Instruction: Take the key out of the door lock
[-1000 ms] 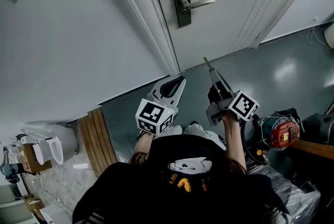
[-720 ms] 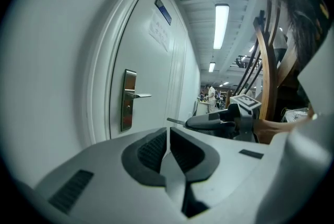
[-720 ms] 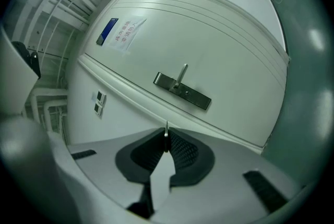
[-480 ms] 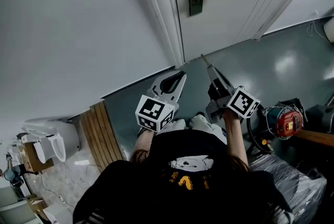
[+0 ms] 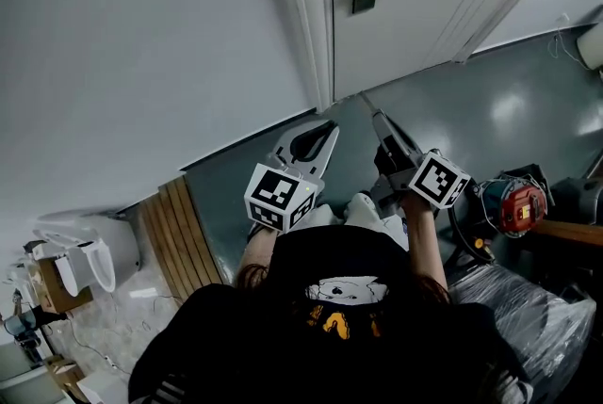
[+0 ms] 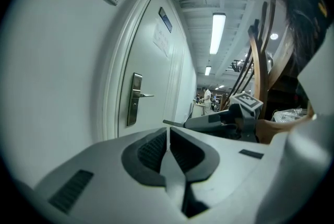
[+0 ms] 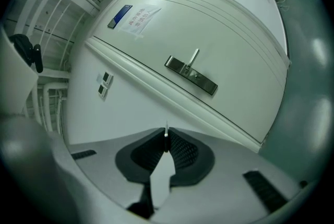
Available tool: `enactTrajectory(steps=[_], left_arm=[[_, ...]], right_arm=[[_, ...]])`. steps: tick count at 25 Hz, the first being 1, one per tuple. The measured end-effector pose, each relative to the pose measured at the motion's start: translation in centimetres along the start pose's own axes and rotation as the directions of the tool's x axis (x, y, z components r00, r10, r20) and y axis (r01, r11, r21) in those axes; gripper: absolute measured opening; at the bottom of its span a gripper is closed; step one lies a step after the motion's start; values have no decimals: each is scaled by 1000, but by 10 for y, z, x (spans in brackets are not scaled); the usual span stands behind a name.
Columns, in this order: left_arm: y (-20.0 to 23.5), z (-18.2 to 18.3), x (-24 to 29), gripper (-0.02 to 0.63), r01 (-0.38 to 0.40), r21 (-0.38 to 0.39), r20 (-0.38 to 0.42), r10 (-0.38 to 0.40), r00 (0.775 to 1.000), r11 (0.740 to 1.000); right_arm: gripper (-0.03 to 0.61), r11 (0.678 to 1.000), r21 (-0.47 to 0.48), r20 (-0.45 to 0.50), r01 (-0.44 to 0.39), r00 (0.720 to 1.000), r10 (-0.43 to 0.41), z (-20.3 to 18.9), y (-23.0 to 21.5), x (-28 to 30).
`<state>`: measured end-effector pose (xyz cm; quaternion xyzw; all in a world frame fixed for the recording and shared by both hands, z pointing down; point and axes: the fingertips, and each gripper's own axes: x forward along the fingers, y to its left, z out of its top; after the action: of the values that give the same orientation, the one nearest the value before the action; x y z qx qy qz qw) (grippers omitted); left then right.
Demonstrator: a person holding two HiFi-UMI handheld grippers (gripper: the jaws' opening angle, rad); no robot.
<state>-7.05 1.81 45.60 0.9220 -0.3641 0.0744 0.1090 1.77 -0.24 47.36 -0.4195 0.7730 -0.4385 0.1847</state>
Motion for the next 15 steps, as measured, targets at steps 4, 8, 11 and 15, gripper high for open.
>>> enactTrajectory(steps=[4,8,11,15], left_arm=[[0,-3,-8,23,17,3,8,-17,1000,1000],[0,-6,-17,23,29,12,11,-29,1000,999],[-1,-5,-23,23,36,18,17,-36,999,999],[-1,-5,-27,25,47,22,22,-48,999,999]], right_arm=[[21,1000,-17,4,20,1000,-20,-10,3,-2],[21,999,-37,15,17,1000,-17,-15,12,-2],[21,998,-58,24,17,1000,-15,-15,18,-3],[21,997,-67,32,30,999,-28,-17,17,-7]])
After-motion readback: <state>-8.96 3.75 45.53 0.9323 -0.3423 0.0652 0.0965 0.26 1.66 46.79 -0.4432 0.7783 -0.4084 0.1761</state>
